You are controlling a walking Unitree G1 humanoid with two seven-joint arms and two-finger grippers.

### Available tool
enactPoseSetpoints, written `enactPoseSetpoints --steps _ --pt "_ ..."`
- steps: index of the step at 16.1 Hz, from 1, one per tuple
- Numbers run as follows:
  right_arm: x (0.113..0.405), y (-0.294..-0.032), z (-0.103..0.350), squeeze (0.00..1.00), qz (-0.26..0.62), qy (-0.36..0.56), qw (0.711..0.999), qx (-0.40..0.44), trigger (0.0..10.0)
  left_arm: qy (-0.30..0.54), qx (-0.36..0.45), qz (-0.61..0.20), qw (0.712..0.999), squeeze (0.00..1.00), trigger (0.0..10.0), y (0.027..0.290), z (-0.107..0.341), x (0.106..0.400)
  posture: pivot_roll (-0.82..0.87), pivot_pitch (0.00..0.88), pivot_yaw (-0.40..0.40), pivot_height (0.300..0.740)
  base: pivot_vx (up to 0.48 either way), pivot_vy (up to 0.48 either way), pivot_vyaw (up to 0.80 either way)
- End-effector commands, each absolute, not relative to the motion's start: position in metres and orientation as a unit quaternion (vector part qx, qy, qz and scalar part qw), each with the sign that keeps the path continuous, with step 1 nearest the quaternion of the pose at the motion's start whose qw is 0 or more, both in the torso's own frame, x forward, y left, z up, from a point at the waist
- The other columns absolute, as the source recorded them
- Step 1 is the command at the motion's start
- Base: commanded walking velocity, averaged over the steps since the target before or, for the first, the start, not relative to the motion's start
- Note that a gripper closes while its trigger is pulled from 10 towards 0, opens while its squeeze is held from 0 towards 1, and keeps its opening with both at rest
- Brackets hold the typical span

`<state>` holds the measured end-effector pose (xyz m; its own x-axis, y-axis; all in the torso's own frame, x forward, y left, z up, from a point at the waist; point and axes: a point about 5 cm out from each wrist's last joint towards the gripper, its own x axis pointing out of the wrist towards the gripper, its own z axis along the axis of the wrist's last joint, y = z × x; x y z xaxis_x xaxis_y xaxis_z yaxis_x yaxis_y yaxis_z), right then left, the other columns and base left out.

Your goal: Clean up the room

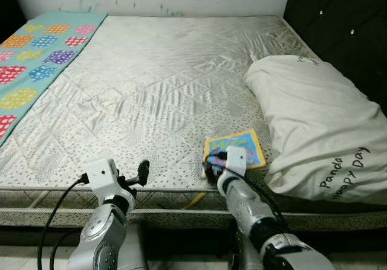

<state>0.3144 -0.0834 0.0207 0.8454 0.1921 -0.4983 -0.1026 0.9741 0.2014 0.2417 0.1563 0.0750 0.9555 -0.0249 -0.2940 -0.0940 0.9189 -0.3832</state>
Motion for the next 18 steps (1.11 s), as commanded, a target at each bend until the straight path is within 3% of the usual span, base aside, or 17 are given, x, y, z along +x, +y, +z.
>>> enactPoseSetpoints --steps 1,9,13,18 --pt "0.319 -0.084 0.028 1.00 0.110 0.258 0.958 0.054 10.0 0.158 -0.201 0.017 0.967 0.00 10.0 0.154 0.073 0.242 0.02 0.000 -0.027 0.558 0.000 0.000 0.00" --pt "0.310 -0.098 0.037 1.00 0.217 0.241 0.943 -0.073 10.0 0.170 -0.192 0.012 0.967 0.00 10.0 0.155 0.071 0.240 0.01 0.000 -0.026 0.558 0.000 0.000 0.00" --pt "0.296 -0.100 0.032 1.00 0.175 0.304 0.936 0.028 10.0 0.176 -0.189 0.009 0.966 0.00 10.0 0.154 0.069 0.240 0.00 0.000 -0.033 0.558 0.000 0.000 0.00" --pt "0.291 -0.117 0.040 1.00 0.219 0.300 0.928 -0.043 10.0 0.179 -0.181 0.011 0.967 0.00 10.0 0.156 0.068 0.239 -0.01 0.000 -0.032 0.558 0.000 0.000 0.00"
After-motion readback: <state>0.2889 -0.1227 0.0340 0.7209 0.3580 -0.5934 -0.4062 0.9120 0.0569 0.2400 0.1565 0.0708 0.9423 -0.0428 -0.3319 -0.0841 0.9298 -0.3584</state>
